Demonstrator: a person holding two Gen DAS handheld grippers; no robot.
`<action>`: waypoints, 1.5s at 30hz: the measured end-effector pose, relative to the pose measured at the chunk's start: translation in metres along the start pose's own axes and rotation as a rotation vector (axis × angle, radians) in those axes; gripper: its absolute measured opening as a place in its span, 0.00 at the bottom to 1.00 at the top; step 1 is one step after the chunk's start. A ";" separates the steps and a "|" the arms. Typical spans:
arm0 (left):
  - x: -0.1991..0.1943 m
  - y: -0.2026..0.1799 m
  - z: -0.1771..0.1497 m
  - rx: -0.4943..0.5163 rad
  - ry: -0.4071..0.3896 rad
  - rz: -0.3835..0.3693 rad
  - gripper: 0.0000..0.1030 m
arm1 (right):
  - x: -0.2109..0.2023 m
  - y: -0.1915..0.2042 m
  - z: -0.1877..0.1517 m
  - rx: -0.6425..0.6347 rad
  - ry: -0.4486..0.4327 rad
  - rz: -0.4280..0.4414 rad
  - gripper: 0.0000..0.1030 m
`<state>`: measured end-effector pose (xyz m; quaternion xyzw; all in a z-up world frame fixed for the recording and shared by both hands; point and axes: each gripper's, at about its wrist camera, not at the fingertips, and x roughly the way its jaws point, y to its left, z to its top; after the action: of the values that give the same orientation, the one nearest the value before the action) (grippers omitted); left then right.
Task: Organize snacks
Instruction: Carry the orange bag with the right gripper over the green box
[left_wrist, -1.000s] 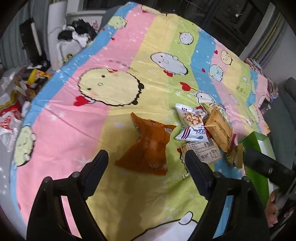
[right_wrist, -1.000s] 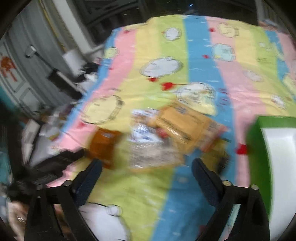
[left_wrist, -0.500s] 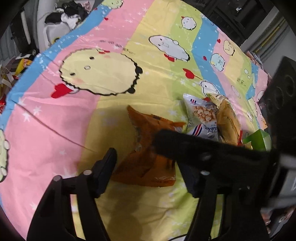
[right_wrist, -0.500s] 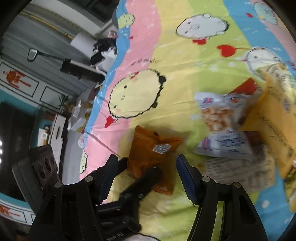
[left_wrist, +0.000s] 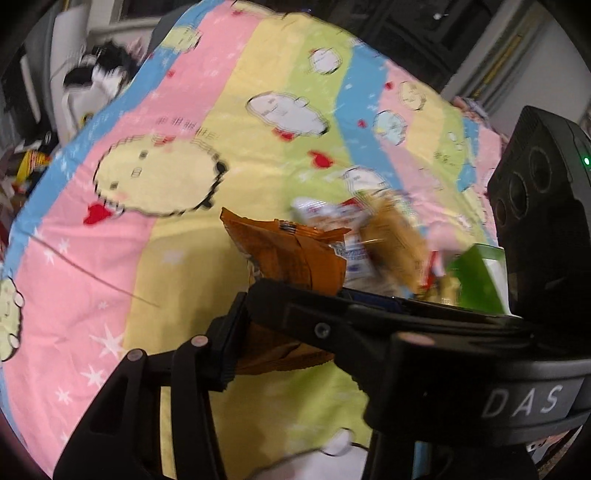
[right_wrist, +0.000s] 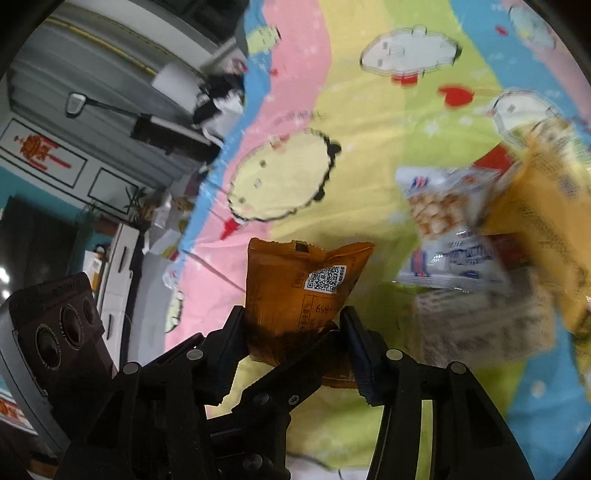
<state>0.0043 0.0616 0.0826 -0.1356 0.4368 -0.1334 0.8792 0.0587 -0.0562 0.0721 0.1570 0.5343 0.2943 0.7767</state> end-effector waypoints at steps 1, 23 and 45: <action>-0.008 -0.010 -0.001 0.016 -0.016 -0.009 0.45 | -0.013 0.002 -0.003 -0.003 -0.021 -0.004 0.53; -0.043 -0.167 -0.025 0.291 -0.047 -0.208 0.45 | -0.183 -0.039 -0.071 0.108 -0.319 -0.146 0.53; 0.013 -0.276 -0.052 0.451 0.105 -0.373 0.45 | -0.255 -0.135 -0.116 0.343 -0.433 -0.272 0.53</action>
<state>-0.0617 -0.2054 0.1406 -0.0077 0.4086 -0.3932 0.8236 -0.0744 -0.3286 0.1408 0.2720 0.4142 0.0530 0.8670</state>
